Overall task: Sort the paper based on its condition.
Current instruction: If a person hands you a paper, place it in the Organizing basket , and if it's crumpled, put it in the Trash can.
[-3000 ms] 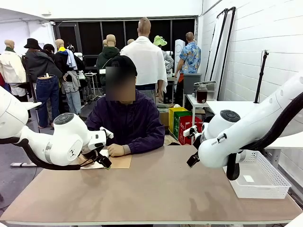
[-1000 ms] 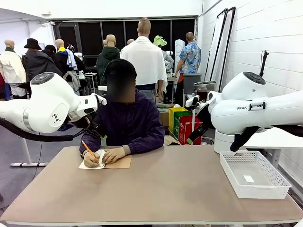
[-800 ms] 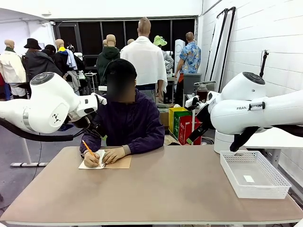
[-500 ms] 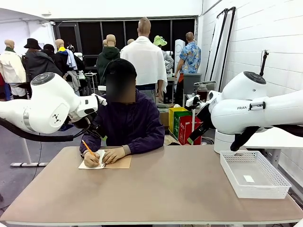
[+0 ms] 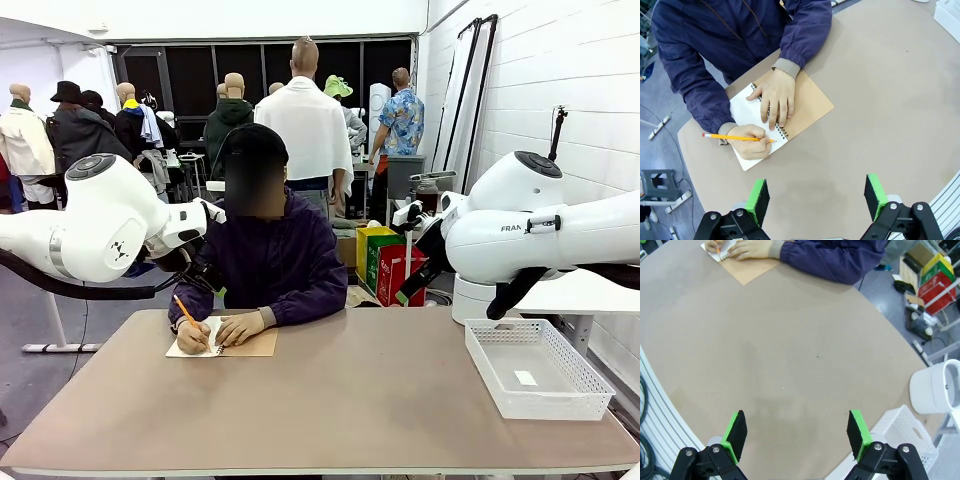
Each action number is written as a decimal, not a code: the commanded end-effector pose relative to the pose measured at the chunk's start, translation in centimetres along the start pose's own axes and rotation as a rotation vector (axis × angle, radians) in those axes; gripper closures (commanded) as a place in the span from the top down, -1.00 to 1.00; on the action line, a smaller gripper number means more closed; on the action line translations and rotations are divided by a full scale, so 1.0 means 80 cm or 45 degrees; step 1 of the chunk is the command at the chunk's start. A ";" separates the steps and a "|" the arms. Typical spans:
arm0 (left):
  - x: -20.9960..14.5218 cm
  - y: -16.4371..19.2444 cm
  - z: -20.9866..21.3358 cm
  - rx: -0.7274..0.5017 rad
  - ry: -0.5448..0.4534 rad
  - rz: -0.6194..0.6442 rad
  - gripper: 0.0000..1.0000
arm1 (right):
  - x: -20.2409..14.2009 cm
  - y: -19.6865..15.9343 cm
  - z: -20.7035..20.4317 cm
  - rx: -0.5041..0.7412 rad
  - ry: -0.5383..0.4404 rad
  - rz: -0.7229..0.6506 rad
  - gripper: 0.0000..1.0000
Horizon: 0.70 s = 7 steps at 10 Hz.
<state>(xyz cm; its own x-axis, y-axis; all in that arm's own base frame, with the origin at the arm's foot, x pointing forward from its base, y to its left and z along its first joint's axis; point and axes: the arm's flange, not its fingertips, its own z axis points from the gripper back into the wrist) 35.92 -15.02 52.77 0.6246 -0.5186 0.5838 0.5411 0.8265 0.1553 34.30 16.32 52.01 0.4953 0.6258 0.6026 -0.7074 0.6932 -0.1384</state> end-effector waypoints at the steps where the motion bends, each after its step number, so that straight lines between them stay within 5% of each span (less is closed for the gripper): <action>1: -0.001 0.002 -0.002 -0.008 0.008 0.007 1.00 | 0.000 0.000 0.000 0.001 0.000 -0.003 1.00; 7: -0.001 0.002 -0.002 -0.008 0.008 0.007 1.00 | 0.000 0.000 0.000 0.001 0.000 -0.003 1.00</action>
<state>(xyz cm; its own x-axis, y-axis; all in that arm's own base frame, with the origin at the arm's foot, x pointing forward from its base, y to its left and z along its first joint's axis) 35.92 -15.02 52.77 0.6247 -0.5186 0.5838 0.5411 0.8265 0.1553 34.30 16.32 52.01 0.4953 0.6258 0.6026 -0.7074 0.6931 -0.1385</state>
